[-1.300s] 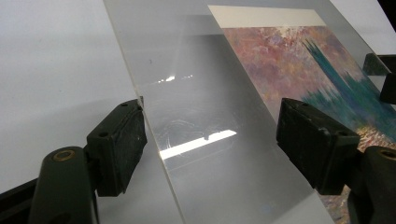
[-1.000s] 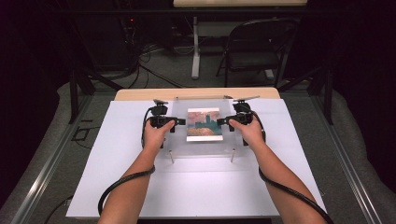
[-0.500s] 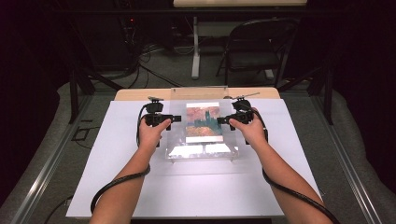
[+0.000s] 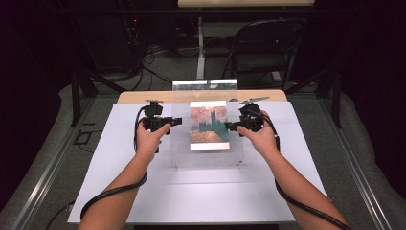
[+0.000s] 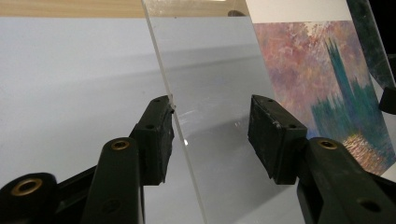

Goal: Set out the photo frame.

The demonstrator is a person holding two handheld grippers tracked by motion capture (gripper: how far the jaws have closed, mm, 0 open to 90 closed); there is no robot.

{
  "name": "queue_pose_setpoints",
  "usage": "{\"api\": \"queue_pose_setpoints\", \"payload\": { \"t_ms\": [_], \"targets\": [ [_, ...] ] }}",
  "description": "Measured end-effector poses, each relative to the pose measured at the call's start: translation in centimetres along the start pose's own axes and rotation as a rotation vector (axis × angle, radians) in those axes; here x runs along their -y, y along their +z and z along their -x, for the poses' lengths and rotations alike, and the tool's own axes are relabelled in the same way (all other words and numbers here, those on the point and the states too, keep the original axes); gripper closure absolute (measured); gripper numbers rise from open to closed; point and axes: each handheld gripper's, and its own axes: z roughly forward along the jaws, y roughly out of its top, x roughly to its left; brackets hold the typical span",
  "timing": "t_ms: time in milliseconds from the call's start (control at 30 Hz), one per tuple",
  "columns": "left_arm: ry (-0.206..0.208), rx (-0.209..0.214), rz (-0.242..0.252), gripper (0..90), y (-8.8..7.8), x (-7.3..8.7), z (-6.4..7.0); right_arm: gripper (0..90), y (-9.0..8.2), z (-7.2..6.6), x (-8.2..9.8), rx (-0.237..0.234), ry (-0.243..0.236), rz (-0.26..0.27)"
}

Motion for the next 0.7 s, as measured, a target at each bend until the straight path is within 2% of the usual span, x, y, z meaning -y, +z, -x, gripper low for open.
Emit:
{"api": "queue_pose_setpoints", "payload": {
  "t_ms": [133,267,433,567,700],
  "targets": [
    [0.033,-0.005,0.019,51.6,-0.8,0.3,0.6,26.6,-1.1,-0.7,0.4,0.018,-0.031,0.023],
    [0.032,0.001,0.045,54.2,-1.6,0.7,1.0,28.2,-2.0,-1.2,0.7,0.031,-0.060,0.039],
    [0.059,0.003,0.054,56.1,-2.5,0.9,1.4,30.1,-2.9,-1.7,1.1,0.042,-0.093,0.064],
    [0.081,-0.005,0.058,56.6,-3.0,1.1,1.7,32.9,-3.5,-1.9,1.4,0.041,-0.101,0.083],
    [0.077,-0.001,0.066,58.3,-3.4,1.3,1.9,34.0,-4.0,-2.2,1.7,0.047,-0.106,0.099]
  ]
}}
